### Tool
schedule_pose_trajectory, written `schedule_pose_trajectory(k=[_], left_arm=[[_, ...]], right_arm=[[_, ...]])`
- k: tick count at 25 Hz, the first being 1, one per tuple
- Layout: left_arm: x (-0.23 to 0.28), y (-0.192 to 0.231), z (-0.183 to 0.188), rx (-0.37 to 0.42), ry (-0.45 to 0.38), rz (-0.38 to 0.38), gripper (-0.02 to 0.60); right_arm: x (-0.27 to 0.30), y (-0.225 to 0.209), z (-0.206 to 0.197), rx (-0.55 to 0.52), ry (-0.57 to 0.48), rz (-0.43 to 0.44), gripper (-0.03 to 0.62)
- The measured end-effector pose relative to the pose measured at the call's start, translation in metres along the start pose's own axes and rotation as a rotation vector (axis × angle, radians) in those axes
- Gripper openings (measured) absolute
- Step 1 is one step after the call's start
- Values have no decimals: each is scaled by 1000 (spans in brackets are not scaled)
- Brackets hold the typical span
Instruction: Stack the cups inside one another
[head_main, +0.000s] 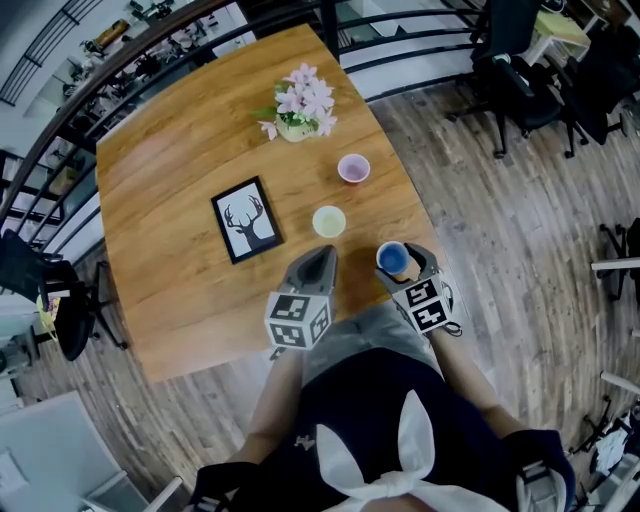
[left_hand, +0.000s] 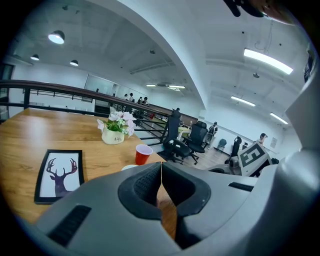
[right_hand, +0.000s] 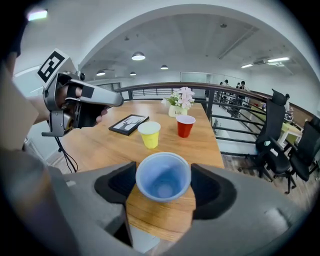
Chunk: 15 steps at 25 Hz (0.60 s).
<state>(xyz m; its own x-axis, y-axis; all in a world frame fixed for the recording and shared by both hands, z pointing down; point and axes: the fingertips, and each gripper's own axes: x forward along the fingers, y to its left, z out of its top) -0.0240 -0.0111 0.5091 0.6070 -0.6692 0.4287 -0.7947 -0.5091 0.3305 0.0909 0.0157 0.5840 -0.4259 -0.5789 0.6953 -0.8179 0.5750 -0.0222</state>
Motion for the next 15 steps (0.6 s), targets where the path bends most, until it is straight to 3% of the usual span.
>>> schedule_pose_trajectory(k=[15], left_arm=[[-11, 18, 12, -8, -49, 58, 18]], right_arm=[[-31, -8, 87, -51, -168, -3, 337]])
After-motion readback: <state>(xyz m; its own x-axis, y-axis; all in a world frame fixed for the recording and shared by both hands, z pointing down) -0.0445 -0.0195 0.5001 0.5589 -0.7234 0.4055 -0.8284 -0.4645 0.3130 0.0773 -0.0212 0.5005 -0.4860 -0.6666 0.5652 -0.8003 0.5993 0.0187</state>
